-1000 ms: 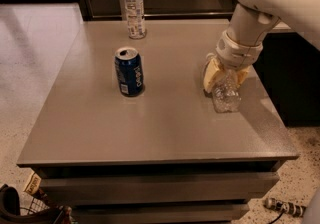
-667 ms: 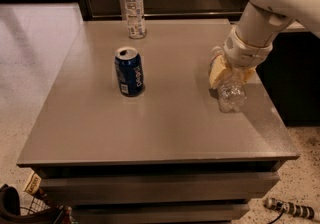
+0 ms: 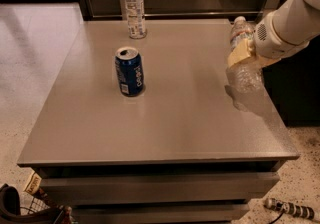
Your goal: Place water bottle upright
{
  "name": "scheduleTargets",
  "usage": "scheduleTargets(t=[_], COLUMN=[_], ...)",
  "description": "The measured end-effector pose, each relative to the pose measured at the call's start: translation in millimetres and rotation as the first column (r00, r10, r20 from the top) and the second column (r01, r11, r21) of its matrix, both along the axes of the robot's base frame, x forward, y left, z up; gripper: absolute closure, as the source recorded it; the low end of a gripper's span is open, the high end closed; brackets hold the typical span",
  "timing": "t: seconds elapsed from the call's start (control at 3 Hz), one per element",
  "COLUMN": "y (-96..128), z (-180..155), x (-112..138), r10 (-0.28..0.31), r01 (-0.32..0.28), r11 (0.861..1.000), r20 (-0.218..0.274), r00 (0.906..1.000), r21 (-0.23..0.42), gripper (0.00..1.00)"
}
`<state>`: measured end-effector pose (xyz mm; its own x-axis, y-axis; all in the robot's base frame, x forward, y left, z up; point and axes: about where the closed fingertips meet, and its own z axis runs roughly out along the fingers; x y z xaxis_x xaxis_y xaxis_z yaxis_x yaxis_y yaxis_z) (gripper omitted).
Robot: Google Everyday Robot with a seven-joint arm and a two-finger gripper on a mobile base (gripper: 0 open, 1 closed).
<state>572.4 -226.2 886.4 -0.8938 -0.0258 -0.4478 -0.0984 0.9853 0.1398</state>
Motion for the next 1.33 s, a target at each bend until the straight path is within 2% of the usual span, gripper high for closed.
scheduleTargets(t=[0.33,0.67,1.0,1.33], y=[-18.5,-36.5,-35.6,-27.6], z=[24.6,43.1,59.1,84.9], x=[10.2,26.1,24.4,-3.2], r10=[0.023,0.04,0.072,0.161], r01=[-0.035,-0.119,-0.244,-0.444], r11=[0.996,0.967,0.903,0.824], r20=[0.145,0.325,0.435,0.605], r00=[0.9892,0.9447,0.8976,0.7799], r21=[0.079,0.227,0.354,0.353], gripper=[1.0,1.0,1.0,1.0])
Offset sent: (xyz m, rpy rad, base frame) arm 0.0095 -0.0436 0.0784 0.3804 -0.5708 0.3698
